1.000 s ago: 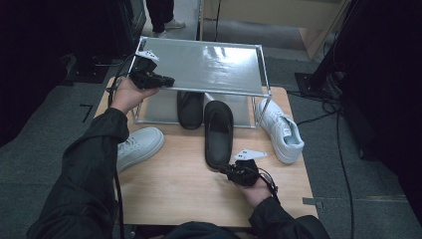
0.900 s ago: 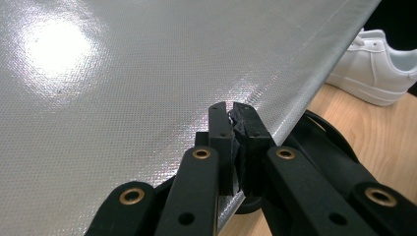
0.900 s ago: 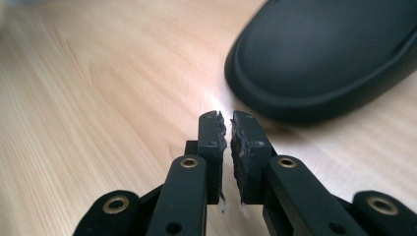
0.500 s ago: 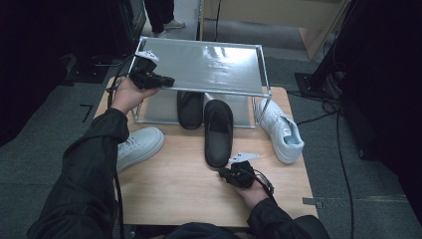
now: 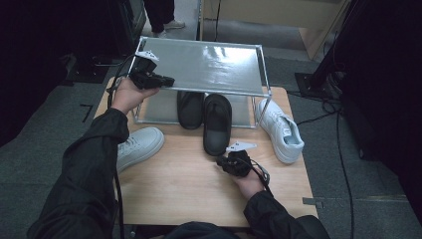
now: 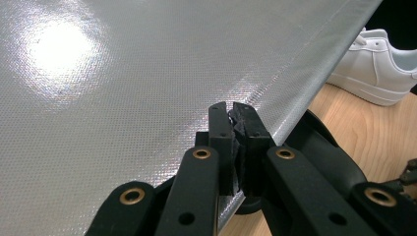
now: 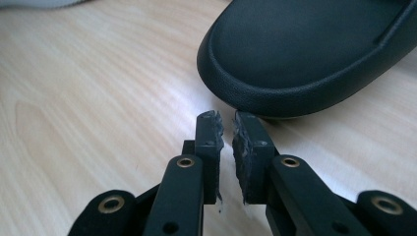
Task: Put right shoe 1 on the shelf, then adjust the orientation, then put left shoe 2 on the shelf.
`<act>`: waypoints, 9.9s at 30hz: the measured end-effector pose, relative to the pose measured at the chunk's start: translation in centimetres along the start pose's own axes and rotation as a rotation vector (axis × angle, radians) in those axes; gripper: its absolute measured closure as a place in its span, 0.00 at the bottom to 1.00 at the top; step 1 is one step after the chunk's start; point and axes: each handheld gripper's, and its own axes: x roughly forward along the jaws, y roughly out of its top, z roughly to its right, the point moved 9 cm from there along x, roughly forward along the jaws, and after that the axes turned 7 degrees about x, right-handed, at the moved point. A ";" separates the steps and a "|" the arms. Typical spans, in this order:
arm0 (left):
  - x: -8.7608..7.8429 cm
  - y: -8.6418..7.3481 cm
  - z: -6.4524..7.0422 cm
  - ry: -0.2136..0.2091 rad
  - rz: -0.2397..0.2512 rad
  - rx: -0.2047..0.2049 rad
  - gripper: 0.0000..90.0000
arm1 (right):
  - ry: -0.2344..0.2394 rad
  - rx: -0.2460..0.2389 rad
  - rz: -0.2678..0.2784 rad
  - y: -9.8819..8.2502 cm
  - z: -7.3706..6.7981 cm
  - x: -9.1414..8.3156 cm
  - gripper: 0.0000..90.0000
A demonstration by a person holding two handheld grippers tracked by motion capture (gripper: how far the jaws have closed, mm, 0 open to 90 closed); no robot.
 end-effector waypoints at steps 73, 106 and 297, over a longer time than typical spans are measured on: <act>0.0 0.1 0.1 0.009 -0.011 0.004 0.97 | -0.030 0.017 0.002 7.5 2.9 4.2 0.90; -1.7 0.1 0.9 -0.030 -0.023 -0.034 0.73 | 0.120 -0.077 0.036 5.1 0.7 0.8 0.71; -6.6 -15.7 12.8 -0.060 -0.015 -0.162 0.89 | 0.263 -0.100 0.074 4.3 -1.6 -1.0 0.81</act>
